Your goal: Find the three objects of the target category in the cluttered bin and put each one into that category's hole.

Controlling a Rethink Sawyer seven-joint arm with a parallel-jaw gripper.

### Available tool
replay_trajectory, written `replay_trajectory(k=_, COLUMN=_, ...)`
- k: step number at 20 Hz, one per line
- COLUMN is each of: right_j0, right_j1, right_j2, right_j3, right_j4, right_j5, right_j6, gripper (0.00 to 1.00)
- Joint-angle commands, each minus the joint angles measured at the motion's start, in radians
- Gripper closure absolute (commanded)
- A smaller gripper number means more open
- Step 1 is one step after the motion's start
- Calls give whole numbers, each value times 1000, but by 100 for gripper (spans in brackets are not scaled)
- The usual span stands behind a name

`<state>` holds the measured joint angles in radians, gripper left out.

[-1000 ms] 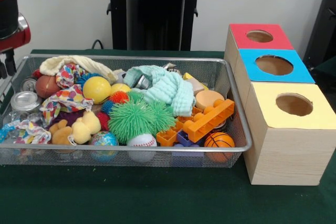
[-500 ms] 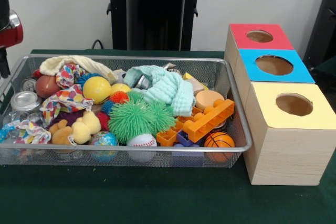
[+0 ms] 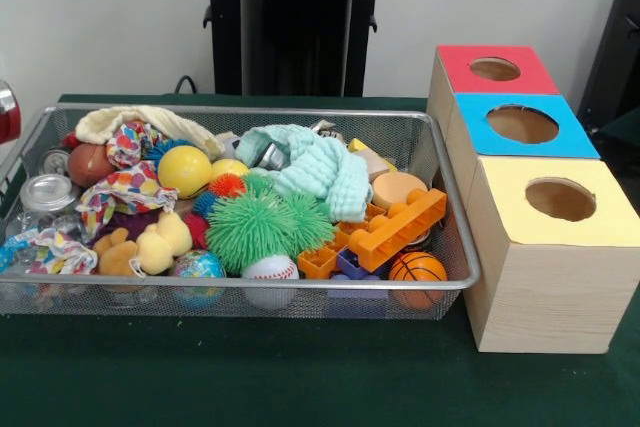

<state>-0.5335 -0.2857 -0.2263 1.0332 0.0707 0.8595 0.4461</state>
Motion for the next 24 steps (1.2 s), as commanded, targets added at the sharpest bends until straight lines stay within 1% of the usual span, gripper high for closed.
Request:
replay_trajectory(k=1, right_j0=-10, right_j1=81, right_j2=148, right_j3=64, right_j4=54, right_j5=-69, right_j6=262, gripper=100)
replay_trajectory(k=3, right_j0=-13, right_j1=74, right_j2=154, right_j3=85, right_j4=68, right_j5=-78, right_j6=264, gripper=100)
replay_trajectory(k=6, right_j0=-5, right_j1=62, right_j2=144, right_j3=100, right_j4=73, right_j5=-70, right_j6=272, gripper=100)
replay_trajectory(k=11, right_j0=14, right_j1=27, right_j2=120, right_j3=130, right_j4=65, right_j5=-38, right_j6=276, gripper=100)
replay_trajectory(k=14, right_j0=18, right_j1=18, right_j2=113, right_j3=143, right_j4=65, right_j5=-39, right_j6=282, gripper=100)
replay_trajectory(k=22, right_j0=17, right_j1=35, right_j2=99, right_j3=128, right_j4=62, right_j5=-48, right_j6=292, gripper=100)
replay_trajectory(k=23, right_j0=14, right_j1=35, right_j2=107, right_j3=129, right_j4=54, right_j5=-62, right_j6=269, gripper=0)
replay_trajectory(k=24, right_j0=16, right_j1=39, right_j2=101, right_j3=127, right_j4=61, right_j5=-63, right_j6=290, gripper=0)
